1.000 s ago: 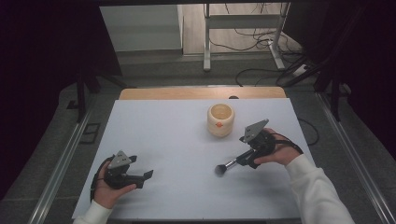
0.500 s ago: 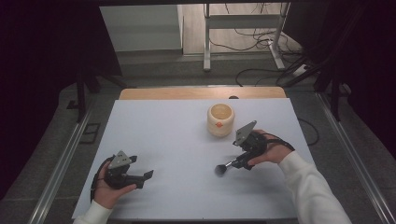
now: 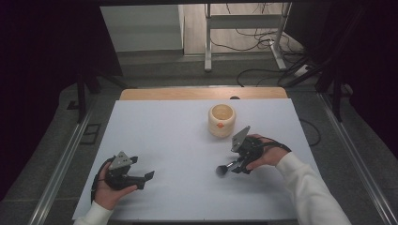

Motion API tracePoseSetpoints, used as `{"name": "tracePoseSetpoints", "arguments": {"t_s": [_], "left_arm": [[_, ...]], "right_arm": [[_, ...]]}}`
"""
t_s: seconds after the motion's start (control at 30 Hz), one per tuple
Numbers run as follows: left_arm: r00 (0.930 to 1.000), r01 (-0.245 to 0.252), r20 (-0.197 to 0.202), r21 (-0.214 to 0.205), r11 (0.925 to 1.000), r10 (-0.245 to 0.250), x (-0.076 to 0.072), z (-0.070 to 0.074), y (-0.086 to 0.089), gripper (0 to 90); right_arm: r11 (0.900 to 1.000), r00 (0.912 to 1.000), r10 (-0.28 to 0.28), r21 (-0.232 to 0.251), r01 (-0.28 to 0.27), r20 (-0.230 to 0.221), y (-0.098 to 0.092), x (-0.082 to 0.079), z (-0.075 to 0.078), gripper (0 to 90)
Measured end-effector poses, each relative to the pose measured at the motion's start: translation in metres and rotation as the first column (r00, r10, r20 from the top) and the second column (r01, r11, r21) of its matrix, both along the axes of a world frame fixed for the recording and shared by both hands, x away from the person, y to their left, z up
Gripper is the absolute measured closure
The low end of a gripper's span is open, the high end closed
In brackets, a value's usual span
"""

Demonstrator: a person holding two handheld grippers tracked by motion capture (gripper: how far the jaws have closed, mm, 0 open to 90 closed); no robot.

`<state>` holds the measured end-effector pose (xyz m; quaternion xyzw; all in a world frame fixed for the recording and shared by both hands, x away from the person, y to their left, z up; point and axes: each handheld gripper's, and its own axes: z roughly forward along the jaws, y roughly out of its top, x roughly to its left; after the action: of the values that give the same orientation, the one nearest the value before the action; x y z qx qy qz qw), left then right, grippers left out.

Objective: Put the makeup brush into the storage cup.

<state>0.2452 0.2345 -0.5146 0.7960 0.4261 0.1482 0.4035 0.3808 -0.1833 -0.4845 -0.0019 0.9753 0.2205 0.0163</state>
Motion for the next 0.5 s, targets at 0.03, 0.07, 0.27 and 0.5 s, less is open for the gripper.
{"name": "tracePoseSetpoints", "arguments": {"t_s": [0.03, 0.07, 0.27, 0.5], "left_arm": [[1.0000, 0.000, -0.001, -0.001, 1.0000, 0.000, 0.000, 0.000, 0.000, 11.0], [1.0000, 0.000, -0.002, 0.000, 1.0000, 0.000, 0.000, 0.000, 0.000, 11.0], [1.0000, 0.000, -0.001, 0.002, 1.0000, 0.000, 0.000, 0.000, 0.000, 11.0], [1.0000, 0.003, 0.000, 0.003, 1.0000, -0.003, 0.000, 0.000, -0.001, 11.0]], "right_arm": [[1.0000, 1.0000, -0.001, -0.008, 0.001, 0.000, 0.000, -0.001, 0.000, 18.8], [1.0000, 1.0000, -0.001, -0.008, 0.001, 0.000, 0.000, -0.001, 0.000, 18.8], [0.9994, 0.9999, 0.007, -0.032, -0.007, -0.011, 0.004, 0.000, -0.005, 20.2], [0.9979, 0.9997, 0.020, -0.061, -0.021, -0.016, 0.007, 0.000, -0.011, 21.6]]}}
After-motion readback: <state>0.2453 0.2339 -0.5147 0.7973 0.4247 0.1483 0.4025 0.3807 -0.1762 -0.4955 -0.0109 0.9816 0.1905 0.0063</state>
